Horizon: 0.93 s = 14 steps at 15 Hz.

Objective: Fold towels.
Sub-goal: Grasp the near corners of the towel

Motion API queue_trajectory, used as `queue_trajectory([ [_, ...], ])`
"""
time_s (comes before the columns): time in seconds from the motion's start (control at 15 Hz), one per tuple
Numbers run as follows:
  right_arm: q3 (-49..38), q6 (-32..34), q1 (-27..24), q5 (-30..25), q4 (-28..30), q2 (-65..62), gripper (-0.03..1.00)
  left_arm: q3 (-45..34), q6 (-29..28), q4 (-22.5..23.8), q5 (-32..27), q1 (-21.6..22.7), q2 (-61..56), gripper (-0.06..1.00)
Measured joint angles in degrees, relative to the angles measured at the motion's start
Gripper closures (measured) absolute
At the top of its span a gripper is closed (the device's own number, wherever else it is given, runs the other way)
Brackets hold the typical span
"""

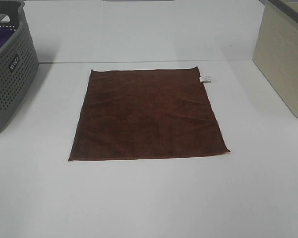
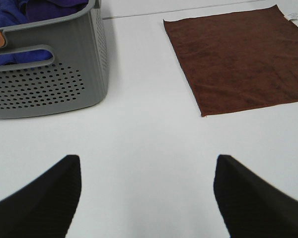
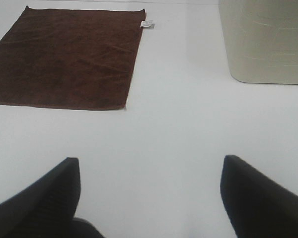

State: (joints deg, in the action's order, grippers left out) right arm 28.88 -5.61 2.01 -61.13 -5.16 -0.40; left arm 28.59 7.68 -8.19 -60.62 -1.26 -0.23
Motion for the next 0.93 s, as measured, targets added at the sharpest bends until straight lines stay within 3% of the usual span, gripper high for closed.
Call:
queue_trajectory([
  [0.93,0.0,0.0,0.0,0.0,0.0,0.0,0.23,0.0,0.0,0.0,0.0,0.0,0.0,0.23],
])
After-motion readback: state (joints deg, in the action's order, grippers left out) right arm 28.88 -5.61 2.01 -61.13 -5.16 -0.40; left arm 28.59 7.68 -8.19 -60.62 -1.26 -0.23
